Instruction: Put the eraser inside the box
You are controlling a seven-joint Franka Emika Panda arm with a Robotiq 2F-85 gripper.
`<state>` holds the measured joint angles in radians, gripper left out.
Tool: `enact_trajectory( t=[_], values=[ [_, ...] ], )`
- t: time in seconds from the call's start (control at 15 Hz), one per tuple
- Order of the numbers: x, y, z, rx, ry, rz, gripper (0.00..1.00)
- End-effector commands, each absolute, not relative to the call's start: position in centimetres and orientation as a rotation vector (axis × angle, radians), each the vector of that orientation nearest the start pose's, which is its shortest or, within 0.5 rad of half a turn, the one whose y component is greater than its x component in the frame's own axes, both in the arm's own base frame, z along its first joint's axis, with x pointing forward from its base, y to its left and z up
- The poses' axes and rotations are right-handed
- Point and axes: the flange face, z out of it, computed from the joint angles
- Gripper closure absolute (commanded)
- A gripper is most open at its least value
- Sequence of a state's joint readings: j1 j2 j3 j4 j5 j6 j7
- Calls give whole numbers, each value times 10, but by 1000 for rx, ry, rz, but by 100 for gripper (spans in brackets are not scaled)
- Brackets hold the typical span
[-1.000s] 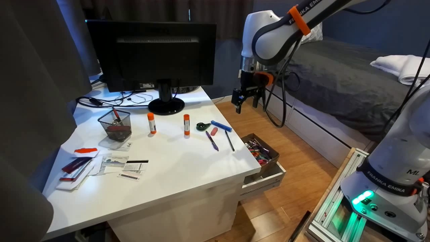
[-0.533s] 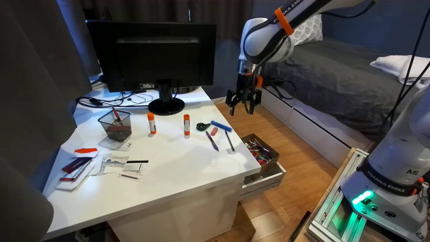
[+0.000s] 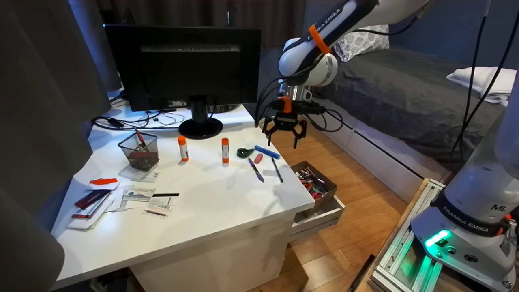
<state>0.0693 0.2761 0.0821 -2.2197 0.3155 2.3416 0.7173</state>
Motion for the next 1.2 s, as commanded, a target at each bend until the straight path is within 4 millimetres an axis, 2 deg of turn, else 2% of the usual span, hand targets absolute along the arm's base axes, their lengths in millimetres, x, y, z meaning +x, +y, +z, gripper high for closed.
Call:
enact_trajectory(
  t=[0.0,0.13,0.2,0.53,1.13],
  values=[
    [538,86,230,-2608,1431,392,0],
    [540,84,224,-2534,1560,423,0],
    [533,81,228,-2618,1442,400,0],
    [537,80,221,-2554,1538,452,0],
    [560,66,189,-2498,1596,470,0]
  ],
)
